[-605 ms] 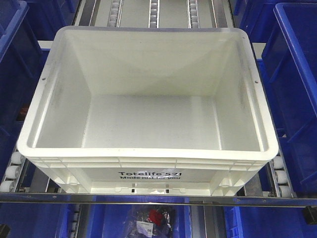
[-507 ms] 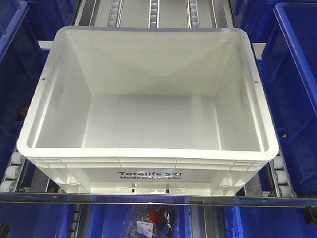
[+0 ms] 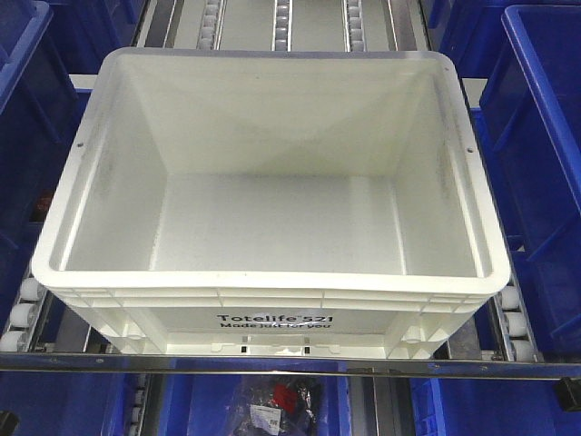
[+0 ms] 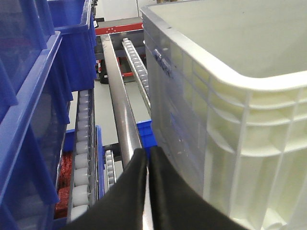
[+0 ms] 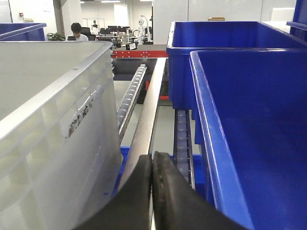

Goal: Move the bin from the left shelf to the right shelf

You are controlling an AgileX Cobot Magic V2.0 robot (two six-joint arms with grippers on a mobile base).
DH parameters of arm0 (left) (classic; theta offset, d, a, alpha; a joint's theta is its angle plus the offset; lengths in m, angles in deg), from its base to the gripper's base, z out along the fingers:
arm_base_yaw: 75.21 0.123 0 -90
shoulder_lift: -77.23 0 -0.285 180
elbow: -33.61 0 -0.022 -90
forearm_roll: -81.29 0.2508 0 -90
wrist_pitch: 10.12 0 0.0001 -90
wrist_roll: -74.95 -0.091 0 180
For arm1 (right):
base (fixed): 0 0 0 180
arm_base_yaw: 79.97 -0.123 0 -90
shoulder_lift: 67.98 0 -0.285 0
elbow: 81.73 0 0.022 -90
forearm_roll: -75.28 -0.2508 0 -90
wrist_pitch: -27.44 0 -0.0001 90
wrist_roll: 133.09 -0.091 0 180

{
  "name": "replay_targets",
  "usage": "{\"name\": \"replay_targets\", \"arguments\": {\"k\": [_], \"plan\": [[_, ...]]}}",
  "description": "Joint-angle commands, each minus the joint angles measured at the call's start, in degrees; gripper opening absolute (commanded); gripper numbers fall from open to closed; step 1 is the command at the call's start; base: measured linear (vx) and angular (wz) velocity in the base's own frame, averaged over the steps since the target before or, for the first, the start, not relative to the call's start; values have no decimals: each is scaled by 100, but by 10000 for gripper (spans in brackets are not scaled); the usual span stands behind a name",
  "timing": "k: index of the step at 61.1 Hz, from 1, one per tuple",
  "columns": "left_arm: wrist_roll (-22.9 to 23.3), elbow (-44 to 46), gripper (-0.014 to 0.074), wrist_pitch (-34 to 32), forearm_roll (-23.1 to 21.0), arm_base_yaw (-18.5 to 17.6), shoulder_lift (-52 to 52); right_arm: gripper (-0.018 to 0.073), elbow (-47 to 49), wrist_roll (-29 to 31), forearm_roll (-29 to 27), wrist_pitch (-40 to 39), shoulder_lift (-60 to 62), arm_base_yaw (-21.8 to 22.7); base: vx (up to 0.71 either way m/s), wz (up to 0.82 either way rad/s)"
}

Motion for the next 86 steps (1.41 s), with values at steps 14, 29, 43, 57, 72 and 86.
{"name": "replay_targets", "arguments": {"k": [14, 29, 43, 57, 72, 86], "plan": [[20, 100, -8, -497, -24, -29, -60, -8, -107, 22, 51, -431, 49, 20, 0, 0], [20, 113, -8, -1369, -24, -29, -60, -8, -107, 22, 51, -1211, 49, 20, 0, 0], [31, 166, -8, -3102, -25, -29, -60, -8, -94, -444, -82, -2257, 49, 20, 0, 0], [53, 978, -8, -1743, -390, -29, 2, -8, 593, -1134, -48, -901, 10, 20, 0, 0], [67, 2843, -8, 935, -386, -29, 1359, -8, 2538, -564, -108, 1483, -1140, 14, 0, 0], [71, 4399, -8, 1923, -694, -29, 3304, -8, 4486, 766, -1289, 3300, -3116, 14, 0, 0]]}}
